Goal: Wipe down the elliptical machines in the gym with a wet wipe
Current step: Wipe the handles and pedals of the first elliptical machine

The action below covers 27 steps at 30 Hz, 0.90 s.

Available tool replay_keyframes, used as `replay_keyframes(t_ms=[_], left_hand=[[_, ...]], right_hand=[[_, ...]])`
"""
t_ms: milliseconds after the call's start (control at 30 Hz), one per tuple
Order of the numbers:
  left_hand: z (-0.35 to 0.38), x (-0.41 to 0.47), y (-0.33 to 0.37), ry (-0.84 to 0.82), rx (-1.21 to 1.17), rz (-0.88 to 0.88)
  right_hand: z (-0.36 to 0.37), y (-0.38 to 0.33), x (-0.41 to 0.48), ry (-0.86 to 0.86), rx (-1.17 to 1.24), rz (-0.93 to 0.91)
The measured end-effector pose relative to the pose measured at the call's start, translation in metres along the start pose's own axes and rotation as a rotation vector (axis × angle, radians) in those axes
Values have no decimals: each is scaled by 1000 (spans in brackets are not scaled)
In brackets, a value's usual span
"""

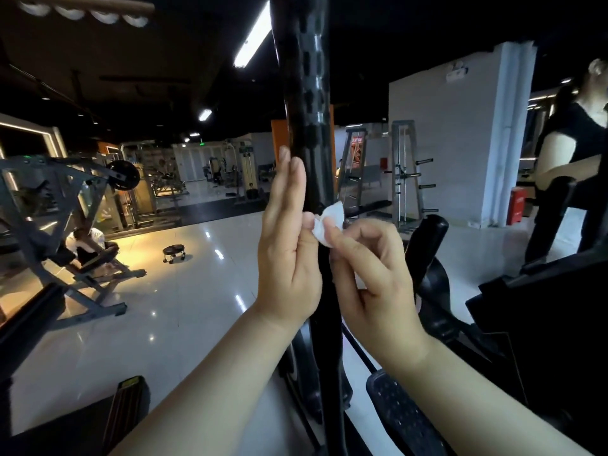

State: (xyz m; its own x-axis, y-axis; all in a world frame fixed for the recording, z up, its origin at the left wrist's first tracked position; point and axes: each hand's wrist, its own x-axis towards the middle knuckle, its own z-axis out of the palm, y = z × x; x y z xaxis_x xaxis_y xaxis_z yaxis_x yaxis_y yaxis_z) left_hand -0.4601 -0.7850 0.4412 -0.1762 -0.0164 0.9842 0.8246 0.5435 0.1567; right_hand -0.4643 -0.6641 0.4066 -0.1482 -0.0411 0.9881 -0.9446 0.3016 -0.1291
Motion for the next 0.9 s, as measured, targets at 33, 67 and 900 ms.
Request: replay_keyframes(t_ms=[33, 67, 900], left_hand=[[-1, -1, -1, -16, 15, 17], [-2, 0, -3, -34, 27, 27], [-2, -40, -15, -70, -13, 29]], right_hand=[[2, -2, -3, 50, 2, 53], [5, -4, 0, 112, 2, 106], [8, -9, -45, 129, -23, 135]])
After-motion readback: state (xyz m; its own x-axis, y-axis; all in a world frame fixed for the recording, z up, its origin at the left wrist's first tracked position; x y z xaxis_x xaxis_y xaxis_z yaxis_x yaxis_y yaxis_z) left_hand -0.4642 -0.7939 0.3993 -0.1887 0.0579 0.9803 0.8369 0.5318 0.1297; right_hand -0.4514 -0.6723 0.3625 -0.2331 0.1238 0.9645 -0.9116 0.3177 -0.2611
